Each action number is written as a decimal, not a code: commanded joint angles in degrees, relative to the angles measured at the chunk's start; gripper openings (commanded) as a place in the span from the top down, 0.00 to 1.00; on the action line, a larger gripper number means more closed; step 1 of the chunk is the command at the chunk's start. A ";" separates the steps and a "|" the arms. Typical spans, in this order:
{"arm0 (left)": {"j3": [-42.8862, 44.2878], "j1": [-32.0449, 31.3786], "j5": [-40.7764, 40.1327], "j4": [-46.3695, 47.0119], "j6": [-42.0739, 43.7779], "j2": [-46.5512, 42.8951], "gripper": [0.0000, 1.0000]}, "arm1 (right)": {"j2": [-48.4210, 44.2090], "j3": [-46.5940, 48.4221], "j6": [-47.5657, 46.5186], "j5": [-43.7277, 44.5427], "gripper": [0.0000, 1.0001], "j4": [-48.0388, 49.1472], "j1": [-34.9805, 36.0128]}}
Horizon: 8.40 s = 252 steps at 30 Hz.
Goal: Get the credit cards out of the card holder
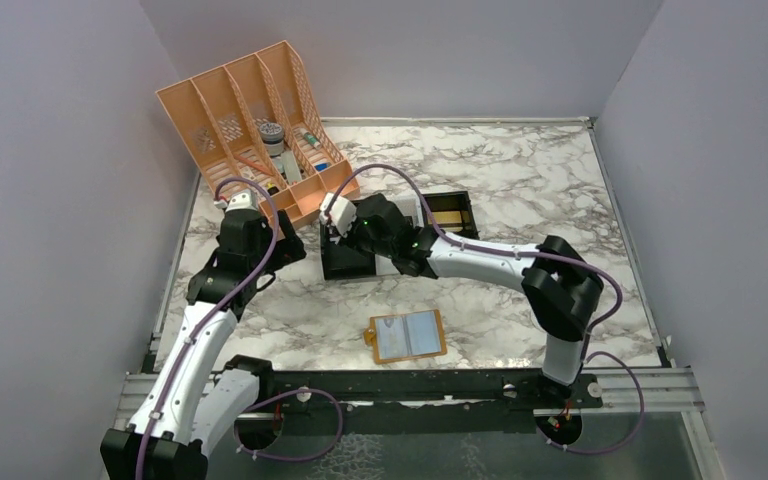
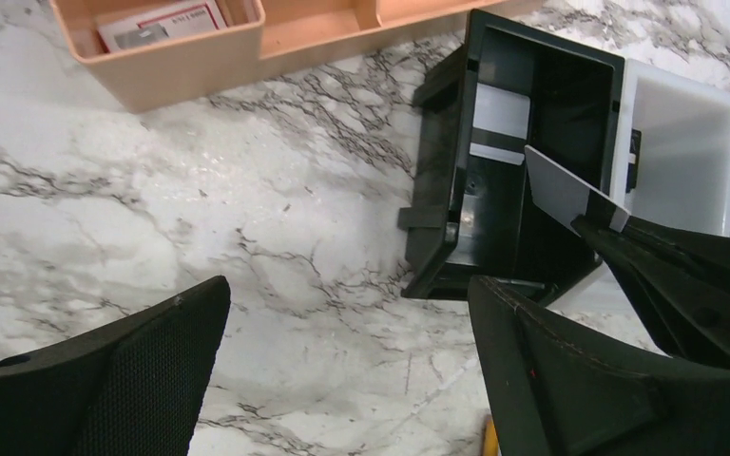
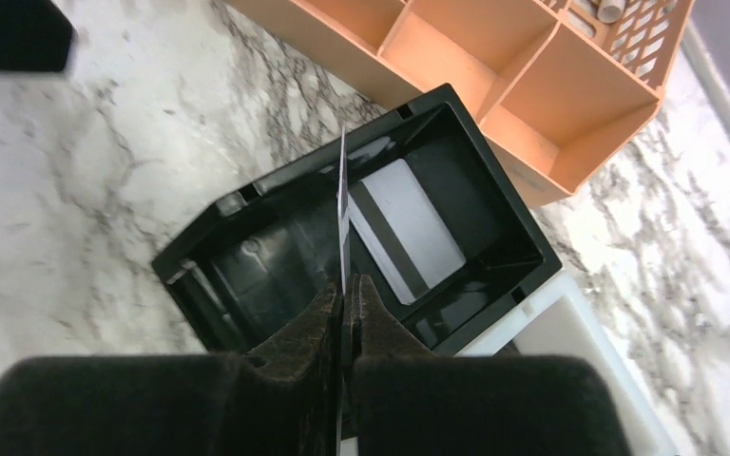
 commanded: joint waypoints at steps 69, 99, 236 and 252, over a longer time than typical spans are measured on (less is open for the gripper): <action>-0.87 0.33 -5.07 -1.25 3.93 -3.66 0.01 | 20.28 17.78 -29.12 6.47 0.53 -6.81 -0.32; -0.90 0.33 -4.65 -1.21 3.97 -2.94 0.01 | 1.91 8.80 2.99 7.99 0.53 -3.54 -0.67; -26.43 -28.63 13.41 22.82 -17.66 3.94 1.00 | -10.43 -23.80 61.61 6.00 0.56 -16.64 13.06; -24.23 -28.63 12.47 22.51 -16.66 5.53 1.00 | -15.60 -26.82 55.24 -1.46 0.40 -13.10 7.07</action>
